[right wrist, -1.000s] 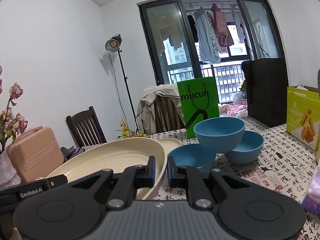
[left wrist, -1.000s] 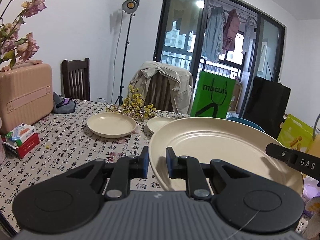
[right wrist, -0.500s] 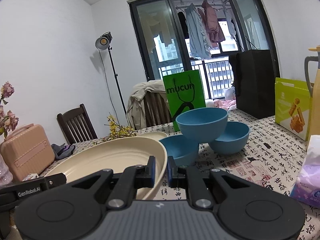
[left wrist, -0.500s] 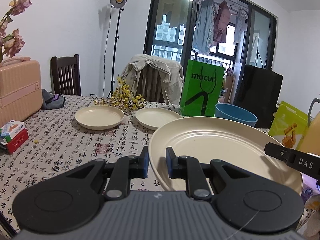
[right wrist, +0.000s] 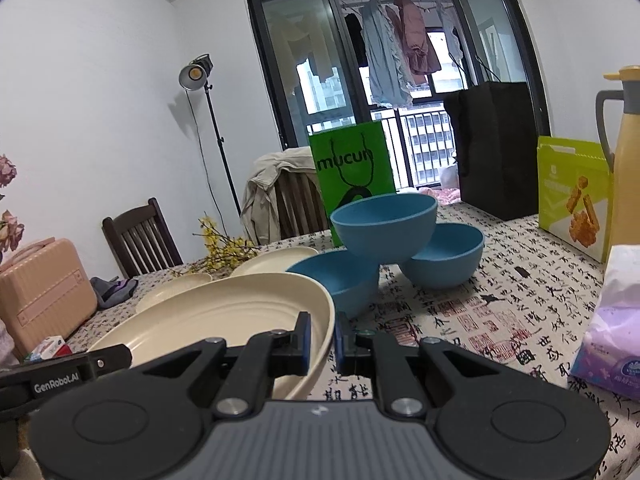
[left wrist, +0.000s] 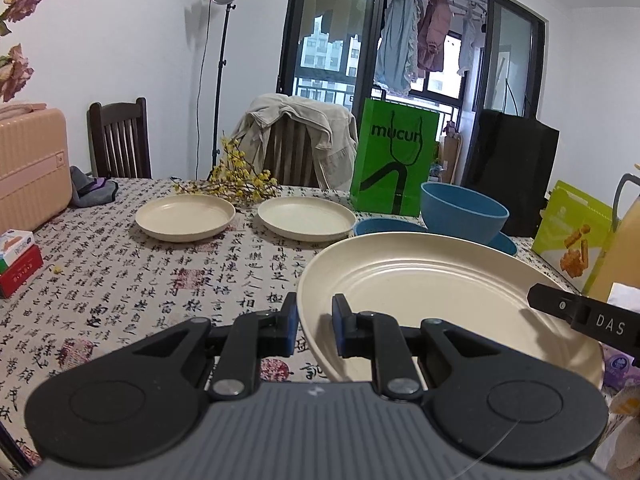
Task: Organize plates and bowls
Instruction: 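Carry the held cream plate back away from the bowls with both grippers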
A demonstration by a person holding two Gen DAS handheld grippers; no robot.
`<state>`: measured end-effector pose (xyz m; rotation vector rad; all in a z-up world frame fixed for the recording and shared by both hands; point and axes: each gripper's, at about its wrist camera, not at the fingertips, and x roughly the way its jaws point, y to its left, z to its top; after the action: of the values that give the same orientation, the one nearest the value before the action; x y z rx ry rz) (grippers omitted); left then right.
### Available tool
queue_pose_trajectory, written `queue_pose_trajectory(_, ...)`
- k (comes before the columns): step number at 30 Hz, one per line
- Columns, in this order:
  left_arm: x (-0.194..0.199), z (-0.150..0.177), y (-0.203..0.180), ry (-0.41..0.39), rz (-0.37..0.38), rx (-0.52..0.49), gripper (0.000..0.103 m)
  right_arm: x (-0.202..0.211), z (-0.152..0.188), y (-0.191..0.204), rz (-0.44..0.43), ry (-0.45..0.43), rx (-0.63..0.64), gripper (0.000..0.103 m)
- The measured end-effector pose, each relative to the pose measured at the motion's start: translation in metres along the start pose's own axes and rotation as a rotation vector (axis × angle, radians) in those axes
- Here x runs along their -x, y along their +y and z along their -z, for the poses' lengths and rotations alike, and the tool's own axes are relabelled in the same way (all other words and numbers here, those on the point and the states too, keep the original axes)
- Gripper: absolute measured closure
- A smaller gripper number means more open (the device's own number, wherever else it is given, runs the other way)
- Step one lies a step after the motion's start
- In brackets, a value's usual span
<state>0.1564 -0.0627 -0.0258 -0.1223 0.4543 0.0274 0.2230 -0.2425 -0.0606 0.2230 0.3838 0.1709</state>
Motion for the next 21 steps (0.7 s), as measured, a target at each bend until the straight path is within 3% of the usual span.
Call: queue_pose_trajectory(21,-0.039,0.033,-0.01,0.077,0.011,-0.034,0.085,-0.031,0.03,-0.026,0.032,0.071,-0.012,0.091)
